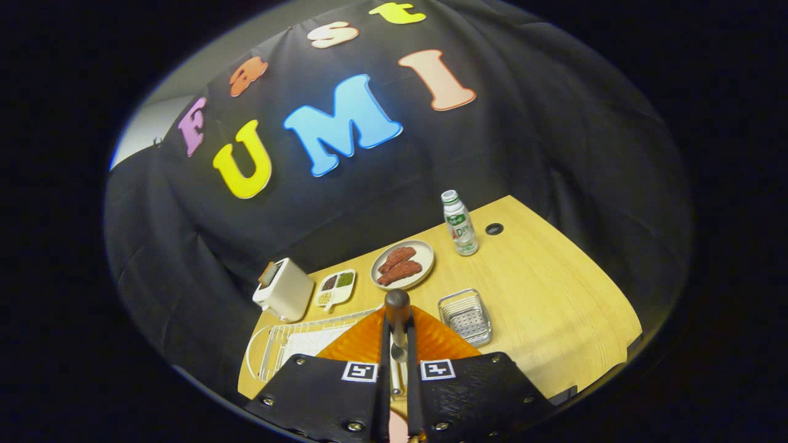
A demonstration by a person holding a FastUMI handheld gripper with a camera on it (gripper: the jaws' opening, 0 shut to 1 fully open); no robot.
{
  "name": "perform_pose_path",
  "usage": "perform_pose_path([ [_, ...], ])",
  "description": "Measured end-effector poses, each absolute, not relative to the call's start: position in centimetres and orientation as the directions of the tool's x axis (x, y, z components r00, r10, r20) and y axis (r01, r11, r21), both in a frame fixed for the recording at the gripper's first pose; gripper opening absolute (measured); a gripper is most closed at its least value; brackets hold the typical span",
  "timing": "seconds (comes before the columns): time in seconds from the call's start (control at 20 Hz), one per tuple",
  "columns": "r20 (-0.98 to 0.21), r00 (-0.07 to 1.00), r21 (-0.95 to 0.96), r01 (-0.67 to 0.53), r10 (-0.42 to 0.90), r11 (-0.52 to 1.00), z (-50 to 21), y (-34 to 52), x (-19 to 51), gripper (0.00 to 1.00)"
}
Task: Take the plate from the dish rack, then take the spoon from the basket and place it into the plate.
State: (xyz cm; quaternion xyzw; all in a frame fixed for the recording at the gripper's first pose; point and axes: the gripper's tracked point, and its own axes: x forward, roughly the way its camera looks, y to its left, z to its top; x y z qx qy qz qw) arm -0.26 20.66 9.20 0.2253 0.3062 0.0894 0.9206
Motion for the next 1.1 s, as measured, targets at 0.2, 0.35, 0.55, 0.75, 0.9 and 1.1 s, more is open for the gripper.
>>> perform_pose_path([
  [0.2,-0.536,0.748,0.461,-0.128,0.390,0.878,8.5,26.3,-4.2,0.11],
  [0.35,-0.563,0.708,0.434,-0.187,0.427,0.881,7.0,29.7,-7.2,0.11],
  [0.55,-0.605,0.654,0.394,-0.250,0.455,0.884,4.3,33.2,-10.8,0.11],
  [0.75,-0.644,0.599,0.380,-0.289,0.476,0.879,2.0,35.6,-14.0,0.11],
  [0.9,-0.664,0.572,0.368,-0.312,0.482,0.876,0.6,36.7,-15.5,0.11],
  [1.1,-0.680,0.559,0.354,-0.316,0.474,0.880,-0.3,36.9,-16.6,0.11],
])
